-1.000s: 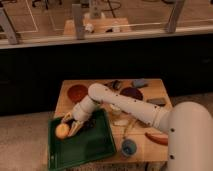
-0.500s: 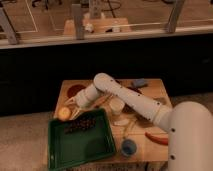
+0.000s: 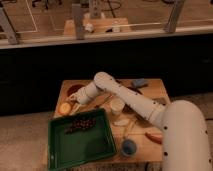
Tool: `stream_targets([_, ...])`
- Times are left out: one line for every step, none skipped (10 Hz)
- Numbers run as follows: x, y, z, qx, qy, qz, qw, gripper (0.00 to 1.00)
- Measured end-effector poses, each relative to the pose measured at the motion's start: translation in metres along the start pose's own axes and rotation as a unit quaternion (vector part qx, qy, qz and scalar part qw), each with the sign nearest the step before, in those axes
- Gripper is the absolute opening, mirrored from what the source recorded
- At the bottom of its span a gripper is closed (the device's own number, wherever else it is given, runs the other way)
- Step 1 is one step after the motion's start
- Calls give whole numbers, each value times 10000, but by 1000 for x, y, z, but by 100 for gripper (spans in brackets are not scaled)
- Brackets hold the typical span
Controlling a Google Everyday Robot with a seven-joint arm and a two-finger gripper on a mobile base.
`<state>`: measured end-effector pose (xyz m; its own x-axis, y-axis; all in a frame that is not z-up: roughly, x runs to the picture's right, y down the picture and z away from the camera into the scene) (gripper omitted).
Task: Place apple in table surface
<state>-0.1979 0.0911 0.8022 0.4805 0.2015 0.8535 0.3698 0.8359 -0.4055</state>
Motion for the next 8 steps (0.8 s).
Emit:
stream_targets([2,-5,1,-2,17,15,10000,14])
stream_targets([6,-9,1,6,39,35,10000,14])
stream_targets([11,-13,-1,40,62,102,9999,14])
stream_targets([16,-14,-3,61,81,162,9998,14])
stream_targets([19,-15,-5,82,92,212,9997,14])
stream_targets([23,-16,-7,104,85,254,9996,14])
stream_targets([24,-18,-8,135,65,284,9995,14])
stream_targets([28,-19,-9,156,84,306,9994,14])
